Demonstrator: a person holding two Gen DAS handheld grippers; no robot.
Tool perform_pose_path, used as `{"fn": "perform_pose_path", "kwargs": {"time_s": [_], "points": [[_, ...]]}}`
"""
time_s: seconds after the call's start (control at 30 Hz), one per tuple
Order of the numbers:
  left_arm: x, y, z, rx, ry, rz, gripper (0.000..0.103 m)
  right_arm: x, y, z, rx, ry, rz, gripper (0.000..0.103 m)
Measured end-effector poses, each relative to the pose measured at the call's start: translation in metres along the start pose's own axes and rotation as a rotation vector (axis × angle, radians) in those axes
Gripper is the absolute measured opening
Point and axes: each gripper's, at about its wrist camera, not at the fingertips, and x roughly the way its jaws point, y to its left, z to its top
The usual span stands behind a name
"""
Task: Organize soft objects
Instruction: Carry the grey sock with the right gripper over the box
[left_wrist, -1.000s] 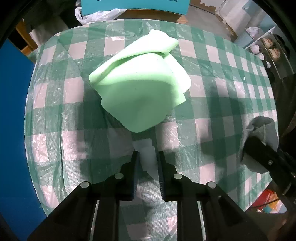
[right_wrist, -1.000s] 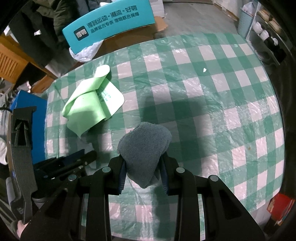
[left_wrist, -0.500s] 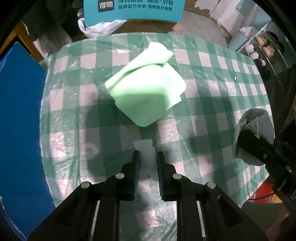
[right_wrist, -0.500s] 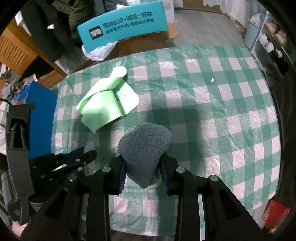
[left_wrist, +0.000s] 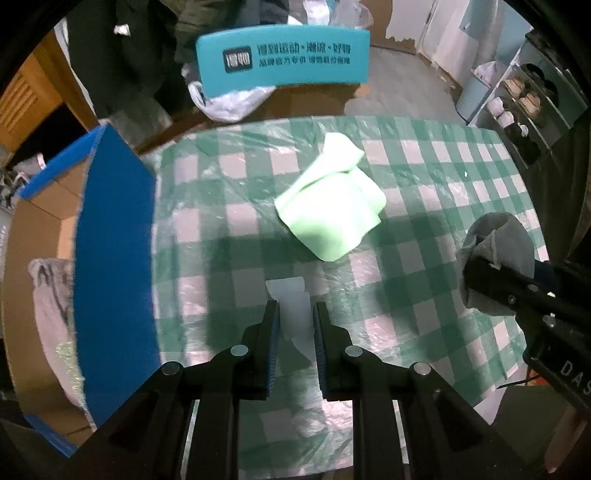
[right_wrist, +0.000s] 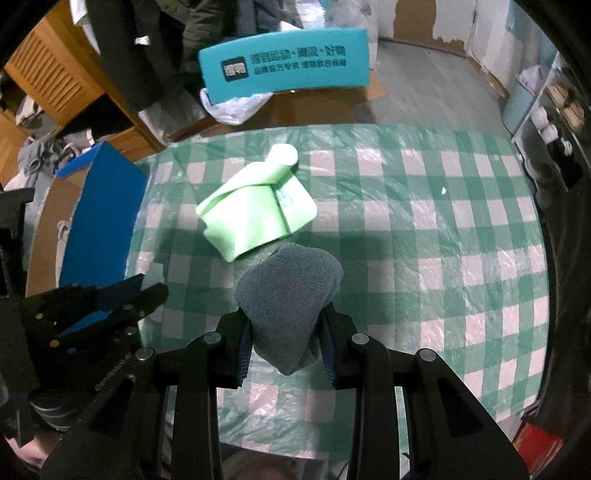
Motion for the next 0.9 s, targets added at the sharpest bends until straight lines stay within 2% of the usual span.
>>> {"fn": "perform_pose_path", "kwargs": {"time_s": [0.3,0.9], "points": [[-0.032,0.021,-0.007,0.003,-0.071,0.038,0.018,-0.014,0.028,0.004,-0.062,-0.034,0.017,0.03],[-0.066,0.069,-0.021,-0.044,-0.14,0.107,0.018,-0.029,0.09,0.012,-0.164,-0.062,0.065,0.03]]}}
